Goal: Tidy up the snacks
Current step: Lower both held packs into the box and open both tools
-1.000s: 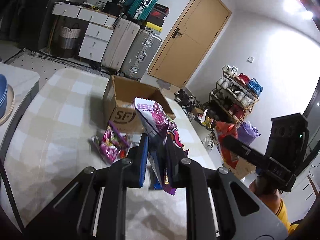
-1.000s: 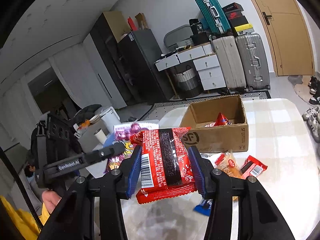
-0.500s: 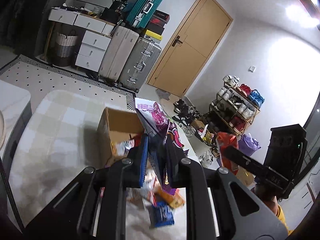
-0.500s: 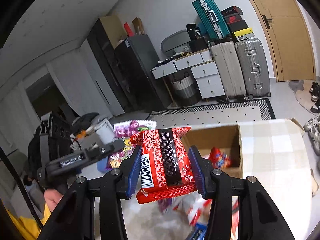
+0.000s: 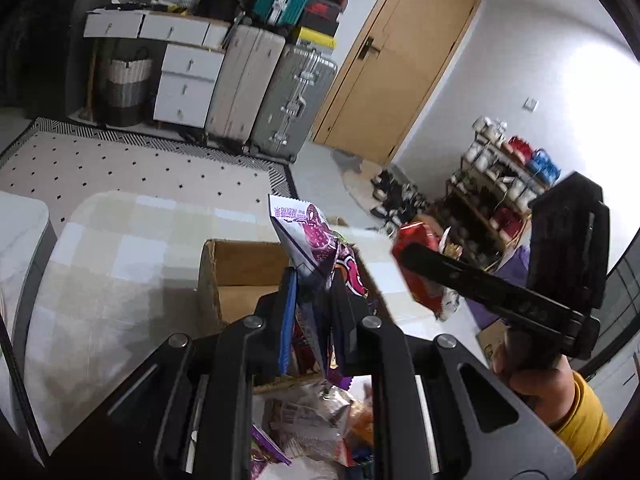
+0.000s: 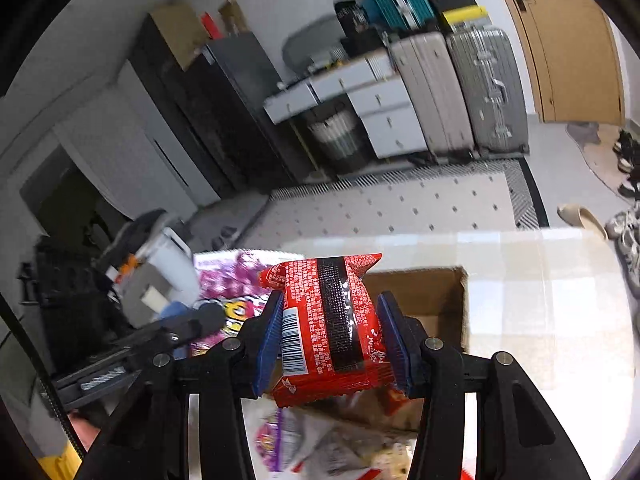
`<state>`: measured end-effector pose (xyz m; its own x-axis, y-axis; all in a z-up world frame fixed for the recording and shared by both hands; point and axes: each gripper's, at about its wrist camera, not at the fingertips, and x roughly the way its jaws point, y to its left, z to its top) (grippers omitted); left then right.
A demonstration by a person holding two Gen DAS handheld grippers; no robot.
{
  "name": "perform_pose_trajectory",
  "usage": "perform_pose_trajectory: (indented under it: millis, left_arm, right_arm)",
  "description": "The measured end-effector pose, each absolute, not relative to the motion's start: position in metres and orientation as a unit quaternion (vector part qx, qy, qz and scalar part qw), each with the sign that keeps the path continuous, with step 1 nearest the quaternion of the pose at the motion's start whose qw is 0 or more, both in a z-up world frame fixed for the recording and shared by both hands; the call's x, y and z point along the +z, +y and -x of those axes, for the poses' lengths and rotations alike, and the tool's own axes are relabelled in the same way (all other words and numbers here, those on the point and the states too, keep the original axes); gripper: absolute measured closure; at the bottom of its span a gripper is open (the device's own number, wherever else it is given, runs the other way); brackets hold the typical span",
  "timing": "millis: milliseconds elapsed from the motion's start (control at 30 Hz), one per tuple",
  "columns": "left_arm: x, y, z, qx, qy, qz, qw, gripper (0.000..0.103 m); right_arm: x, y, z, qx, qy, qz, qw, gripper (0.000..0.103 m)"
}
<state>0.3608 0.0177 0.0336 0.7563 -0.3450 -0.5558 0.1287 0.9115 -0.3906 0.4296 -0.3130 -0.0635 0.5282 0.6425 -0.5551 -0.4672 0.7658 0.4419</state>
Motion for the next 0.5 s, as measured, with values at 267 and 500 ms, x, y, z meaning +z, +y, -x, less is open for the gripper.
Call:
perform_pose_trajectory:
  millis: [267, 500]
  left_arm:
    - [-0.006, -0.001, -0.402, -0.128, 0.361, 0.151, 0.911, 0.09]
    - [-0.026, -0.008, -0.425, -0.126, 0.376, 0.15, 0.906, 0.09]
  right_arm:
    - [-0.097, -0.315, -0.451, 0.308, 0.391, -0.119, 0.859, 0.056]
    - [-0.111, -0.315, -0.458, 0.291, 0.405, -0.106, 0.86, 0.056]
